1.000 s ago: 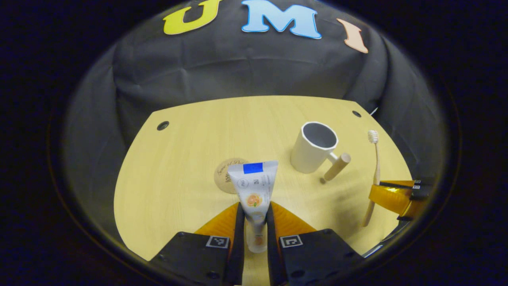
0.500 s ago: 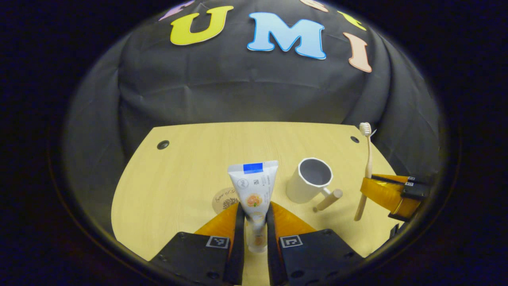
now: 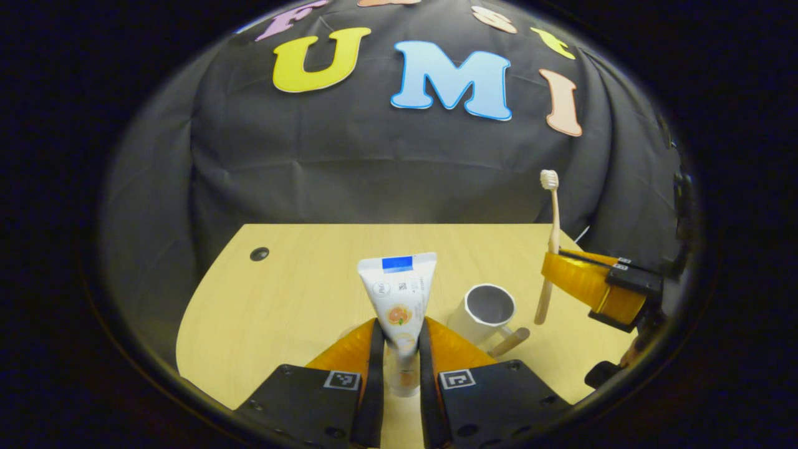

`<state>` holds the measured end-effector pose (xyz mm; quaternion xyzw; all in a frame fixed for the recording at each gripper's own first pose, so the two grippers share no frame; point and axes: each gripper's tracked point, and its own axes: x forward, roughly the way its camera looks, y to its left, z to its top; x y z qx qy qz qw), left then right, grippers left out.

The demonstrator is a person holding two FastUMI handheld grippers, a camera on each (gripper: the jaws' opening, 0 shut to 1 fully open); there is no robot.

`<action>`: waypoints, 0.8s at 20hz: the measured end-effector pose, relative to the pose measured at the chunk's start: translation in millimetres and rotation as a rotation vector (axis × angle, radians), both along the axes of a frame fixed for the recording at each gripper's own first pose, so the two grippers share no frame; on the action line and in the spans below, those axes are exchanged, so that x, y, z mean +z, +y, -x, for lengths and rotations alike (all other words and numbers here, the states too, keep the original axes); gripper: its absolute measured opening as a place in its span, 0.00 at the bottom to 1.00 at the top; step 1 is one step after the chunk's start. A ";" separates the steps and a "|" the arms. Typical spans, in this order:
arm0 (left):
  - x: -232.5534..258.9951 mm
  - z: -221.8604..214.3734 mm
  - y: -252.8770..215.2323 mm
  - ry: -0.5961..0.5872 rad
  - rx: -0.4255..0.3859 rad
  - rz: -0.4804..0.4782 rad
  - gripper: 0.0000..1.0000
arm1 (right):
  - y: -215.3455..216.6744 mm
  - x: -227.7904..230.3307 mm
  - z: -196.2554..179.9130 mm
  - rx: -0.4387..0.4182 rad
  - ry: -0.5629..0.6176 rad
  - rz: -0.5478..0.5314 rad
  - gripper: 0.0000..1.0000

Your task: Put the toothbrush and toothpaste on the desktop into the cup, then pick up the cup and place it on the coaster on the desktop.

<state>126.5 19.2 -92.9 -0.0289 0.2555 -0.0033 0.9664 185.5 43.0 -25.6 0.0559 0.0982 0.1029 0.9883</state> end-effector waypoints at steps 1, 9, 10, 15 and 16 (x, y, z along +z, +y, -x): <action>1.1 -2.3 0.3 -0.011 0.006 0.008 0.32 | 1.6 1.1 -7.0 0.008 -0.020 -0.001 0.04; 8.5 -6.8 3.6 -0.033 0.029 0.022 0.33 | 19.9 -31.8 -50.6 0.058 -0.031 0.029 0.04; 7.5 -6.7 4.0 -0.030 0.031 0.023 0.32 | 21.6 -39.8 -53.6 0.058 -0.013 0.038 0.04; 3.7 -5.3 9.0 -0.020 0.052 0.024 0.32 | 23.7 -63.8 -54.9 0.065 0.034 0.084 0.04; 2.0 -5.6 9.0 -0.016 0.055 0.026 0.32 | 22.7 -67.5 -52.2 0.068 0.046 0.090 0.04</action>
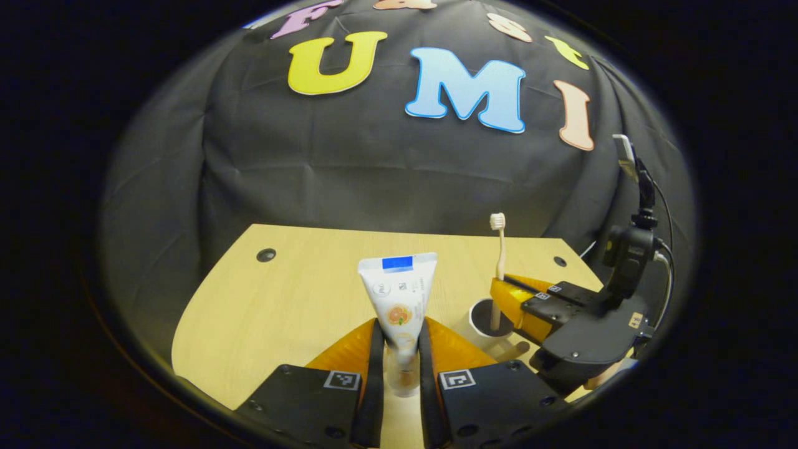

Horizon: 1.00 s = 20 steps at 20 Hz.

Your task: Put the toothbrush and toothpaste on the desktop into the cup, then pick up the cup and place it on the coaster on the desktop.

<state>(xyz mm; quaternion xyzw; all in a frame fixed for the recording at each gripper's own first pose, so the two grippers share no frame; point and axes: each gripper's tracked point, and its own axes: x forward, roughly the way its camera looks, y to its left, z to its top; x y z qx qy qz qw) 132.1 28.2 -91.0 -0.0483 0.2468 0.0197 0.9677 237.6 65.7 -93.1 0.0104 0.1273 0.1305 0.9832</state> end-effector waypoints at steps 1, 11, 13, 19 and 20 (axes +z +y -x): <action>-1.0 -0.5 -0.4 0.004 0.002 0.003 0.32 | 0.8 -3.7 -0.6 0.002 0.010 0.003 0.04; -8.2 -2.8 -9.3 0.020 0.002 0.026 0.32 | -9.1 -11.2 10.8 0.010 0.058 0.018 0.22; -8.0 -3.5 -11.1 0.019 0.005 0.029 0.32 | -14.2 -10.0 13.0 0.007 0.059 0.027 0.31; -6.3 -9.4 -19.6 -0.006 0.014 0.060 0.32 | -27.9 5.0 29.5 -0.001 0.041 0.017 0.66; -6.5 -10.2 -22.0 -0.011 0.016 0.073 0.32 | -32.7 8.7 31.6 -0.007 0.034 0.023 0.70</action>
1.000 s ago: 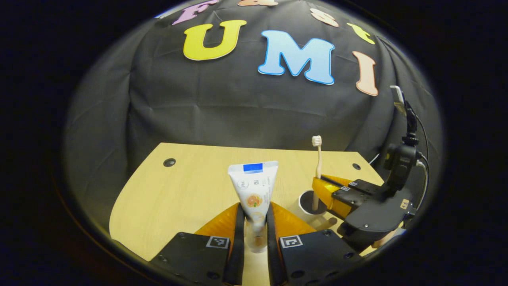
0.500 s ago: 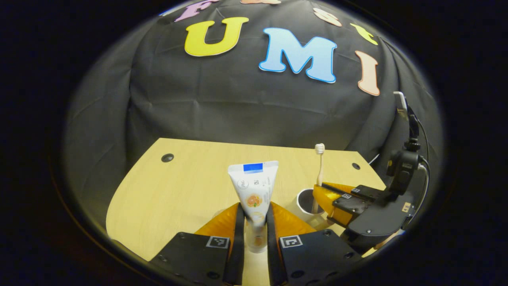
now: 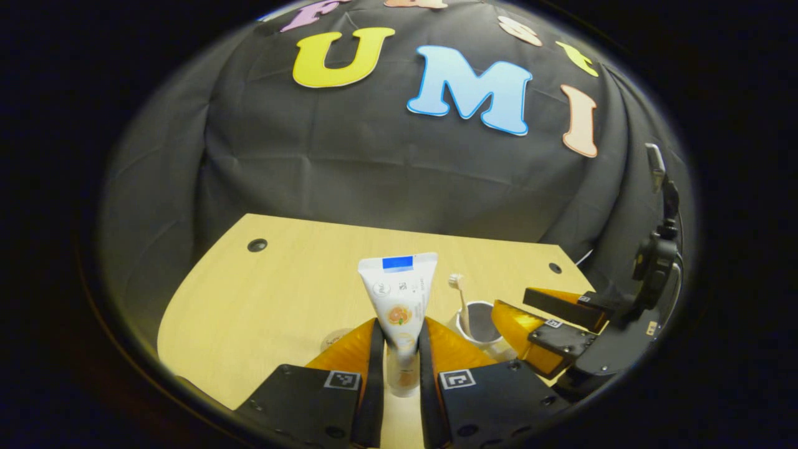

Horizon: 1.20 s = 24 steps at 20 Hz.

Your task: Put the toothbrush and toothpaste on the desktop into the cup, then pick up the cup and place it on the coaster on the desktop.

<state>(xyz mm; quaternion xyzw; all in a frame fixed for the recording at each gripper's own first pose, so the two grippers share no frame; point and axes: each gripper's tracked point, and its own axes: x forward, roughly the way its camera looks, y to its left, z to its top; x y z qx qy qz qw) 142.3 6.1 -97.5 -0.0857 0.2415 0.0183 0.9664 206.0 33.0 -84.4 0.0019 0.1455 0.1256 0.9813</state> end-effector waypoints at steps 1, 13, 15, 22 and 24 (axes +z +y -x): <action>0.6 -2.0 -3.5 -0.009 0.001 0.017 0.30 | -5.4 3.1 2.0 -0.006 -0.009 0.005 0.71; 36.1 -45.1 -48.1 -0.268 -0.010 0.257 0.31 | -68.1 19.7 38.2 -0.078 -0.032 -0.049 0.82; 36.2 -51.1 -52.7 -0.304 -0.007 0.231 0.32 | -77.2 17.6 42.2 -0.084 -0.031 -0.039 0.82; 21.8 -72.5 -72.4 -0.320 -0.023 0.244 0.31 | -91.7 5.5 51.1 -0.100 0.002 -0.057 0.82; 17.4 -79.0 -78.6 -0.309 -0.032 0.245 0.29 | -91.3 2.1 52.0 -0.099 0.011 -0.064 0.82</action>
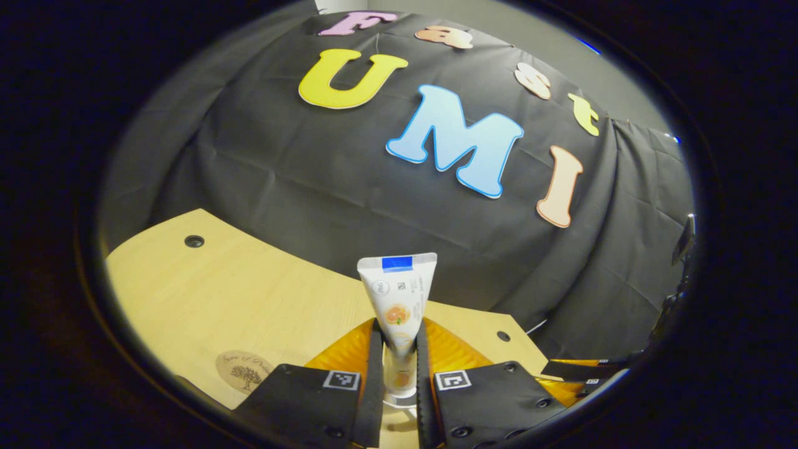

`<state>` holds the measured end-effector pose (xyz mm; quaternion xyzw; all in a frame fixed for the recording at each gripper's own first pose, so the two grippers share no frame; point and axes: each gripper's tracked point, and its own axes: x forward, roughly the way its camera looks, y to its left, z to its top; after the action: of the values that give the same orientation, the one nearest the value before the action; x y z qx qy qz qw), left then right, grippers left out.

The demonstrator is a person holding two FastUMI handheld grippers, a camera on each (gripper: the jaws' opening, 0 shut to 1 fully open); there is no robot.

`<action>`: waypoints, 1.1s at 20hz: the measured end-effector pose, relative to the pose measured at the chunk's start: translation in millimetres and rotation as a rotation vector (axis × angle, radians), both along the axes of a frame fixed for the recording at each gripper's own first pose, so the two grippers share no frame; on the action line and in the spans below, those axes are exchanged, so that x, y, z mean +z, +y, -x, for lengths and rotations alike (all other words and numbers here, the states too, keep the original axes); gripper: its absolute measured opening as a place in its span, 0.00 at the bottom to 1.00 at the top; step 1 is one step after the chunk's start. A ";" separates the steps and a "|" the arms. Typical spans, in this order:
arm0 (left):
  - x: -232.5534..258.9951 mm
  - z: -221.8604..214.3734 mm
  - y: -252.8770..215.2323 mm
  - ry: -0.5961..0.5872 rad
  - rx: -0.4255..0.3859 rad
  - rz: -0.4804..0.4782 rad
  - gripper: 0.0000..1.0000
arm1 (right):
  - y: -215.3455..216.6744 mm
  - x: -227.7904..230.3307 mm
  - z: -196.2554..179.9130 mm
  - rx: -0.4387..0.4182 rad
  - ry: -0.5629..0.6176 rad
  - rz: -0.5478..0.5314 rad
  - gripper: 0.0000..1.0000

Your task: Put the toothbrush and toothpaste on the desktop into the cup, then pick up the cup and place it on the coaster on the desktop.

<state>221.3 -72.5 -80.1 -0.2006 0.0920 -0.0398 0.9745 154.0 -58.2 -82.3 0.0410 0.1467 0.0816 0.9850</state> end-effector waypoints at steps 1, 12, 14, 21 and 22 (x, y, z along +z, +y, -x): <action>-2.8 -2.1 -1.8 0.004 -0.008 -0.001 0.31 | -0.1 -1.7 0.0 0.000 0.006 0.000 0.82; -14.2 1.9 -21.0 0.034 -0.103 -0.008 0.55 | 12.2 -8.4 2.7 0.022 0.036 -0.013 0.82; -7.5 3.8 -22.2 0.019 -0.121 0.001 0.70 | 15.0 -8.9 2.9 0.025 0.040 -0.017 0.82; 9.3 17.4 -12.7 -0.006 -0.112 -0.025 0.90 | 29.8 -7.0 3.3 0.045 0.045 -0.021 0.82; 12.7 21.5 -8.7 -0.012 -0.106 -0.028 0.90 | 34.0 -6.0 3.6 0.051 0.047 -0.018 0.82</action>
<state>199.8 -81.2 -67.4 -0.1817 0.0974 -0.0915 0.9742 150.4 -24.2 -88.3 0.0478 0.1701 0.1068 0.9785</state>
